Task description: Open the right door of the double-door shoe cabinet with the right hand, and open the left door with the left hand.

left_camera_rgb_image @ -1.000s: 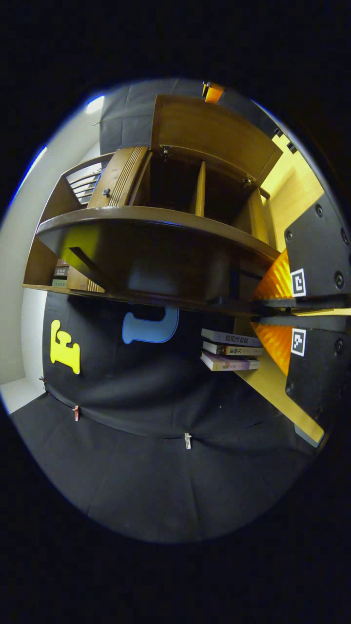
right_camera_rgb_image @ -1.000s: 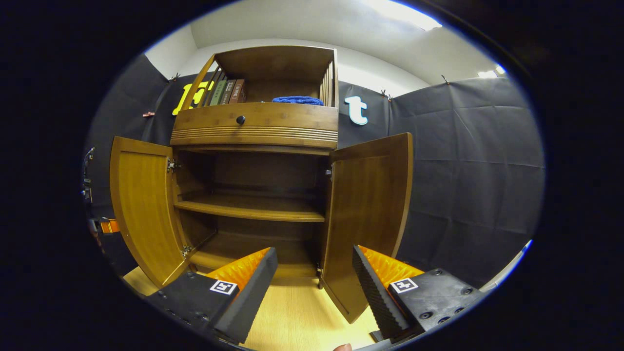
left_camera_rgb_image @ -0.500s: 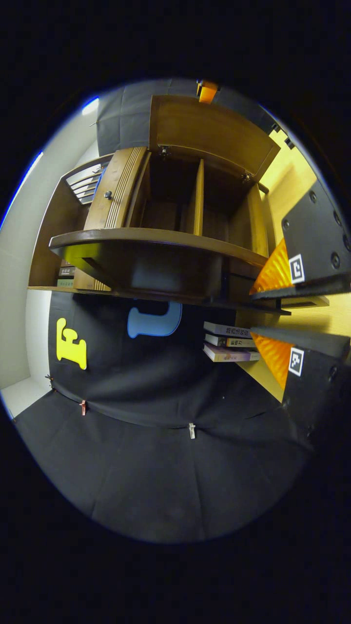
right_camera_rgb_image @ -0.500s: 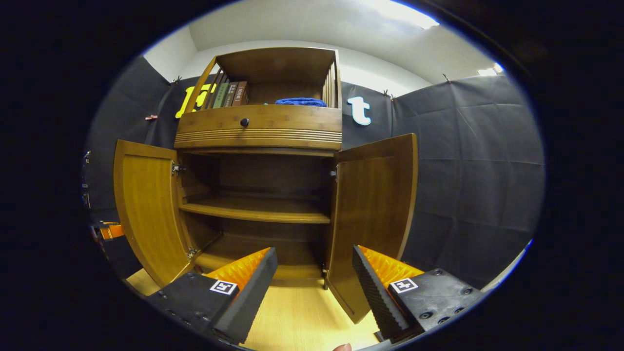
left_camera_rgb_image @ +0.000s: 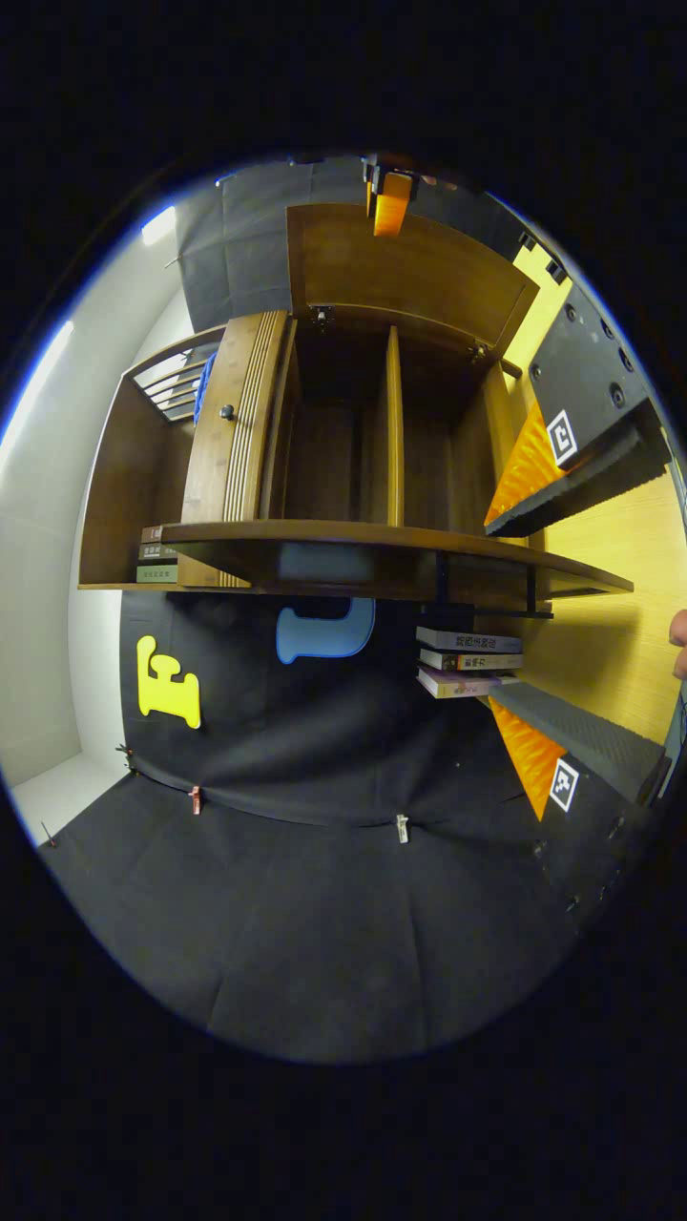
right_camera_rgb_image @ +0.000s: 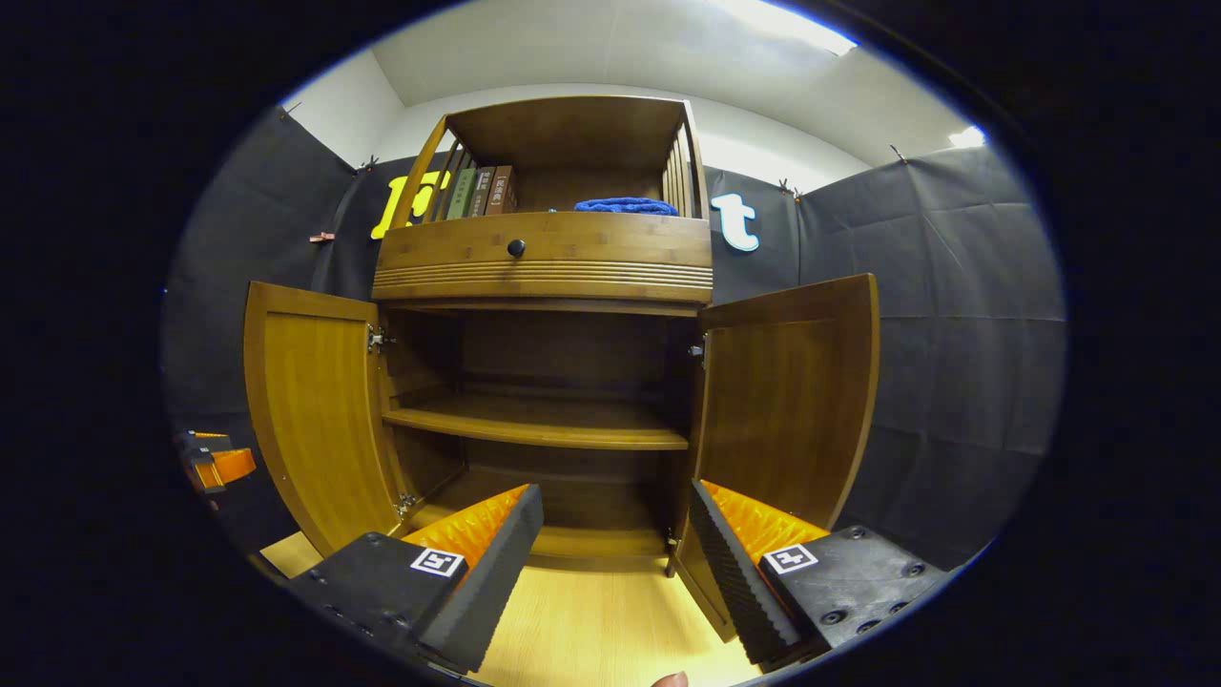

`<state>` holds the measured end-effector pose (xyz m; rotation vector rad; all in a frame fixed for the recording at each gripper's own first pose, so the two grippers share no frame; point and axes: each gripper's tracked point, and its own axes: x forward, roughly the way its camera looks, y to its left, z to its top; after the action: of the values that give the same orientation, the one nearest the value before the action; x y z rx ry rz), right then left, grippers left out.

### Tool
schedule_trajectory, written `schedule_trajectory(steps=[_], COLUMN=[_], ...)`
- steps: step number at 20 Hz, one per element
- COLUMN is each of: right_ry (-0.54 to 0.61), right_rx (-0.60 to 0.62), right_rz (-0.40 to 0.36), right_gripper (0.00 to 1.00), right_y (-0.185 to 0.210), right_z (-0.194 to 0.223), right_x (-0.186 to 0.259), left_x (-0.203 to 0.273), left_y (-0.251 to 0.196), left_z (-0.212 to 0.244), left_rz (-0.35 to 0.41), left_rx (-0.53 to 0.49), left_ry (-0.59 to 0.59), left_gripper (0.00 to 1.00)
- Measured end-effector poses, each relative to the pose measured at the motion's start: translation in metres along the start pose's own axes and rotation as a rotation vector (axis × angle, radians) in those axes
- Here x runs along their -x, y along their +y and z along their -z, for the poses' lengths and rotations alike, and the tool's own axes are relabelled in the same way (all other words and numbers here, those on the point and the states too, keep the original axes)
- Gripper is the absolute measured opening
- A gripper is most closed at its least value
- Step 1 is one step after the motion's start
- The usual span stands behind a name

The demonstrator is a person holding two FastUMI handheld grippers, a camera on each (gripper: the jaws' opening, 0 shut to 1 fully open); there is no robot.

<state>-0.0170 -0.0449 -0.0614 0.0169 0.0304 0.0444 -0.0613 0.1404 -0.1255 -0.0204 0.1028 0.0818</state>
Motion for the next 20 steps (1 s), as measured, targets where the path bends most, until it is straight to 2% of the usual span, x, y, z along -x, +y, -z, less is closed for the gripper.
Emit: schedule_trajectory(steps=[6,11,20], right_ry=[-0.003,-0.019,-0.061], right_rx=[0.016,0.01,-0.01], right_rz=[0.011,0.019,0.027], right_gripper=[0.98,0.98,0.96], right_y=[0.009,0.015,0.031], right_z=[-0.004,-0.013,-0.033], right_x=[0.001,0.01,0.014], left_x=[0.01,0.005,-0.004], left_y=[-0.039,-0.069,-0.088], left_z=[-0.019,-0.037,-0.064], left_rz=[0.027,0.08,0.109], left_rx=[0.018,0.033,0.032], left_ry=[-0.018,-0.035,-0.076], left_gripper=[0.95,0.95,0.95])
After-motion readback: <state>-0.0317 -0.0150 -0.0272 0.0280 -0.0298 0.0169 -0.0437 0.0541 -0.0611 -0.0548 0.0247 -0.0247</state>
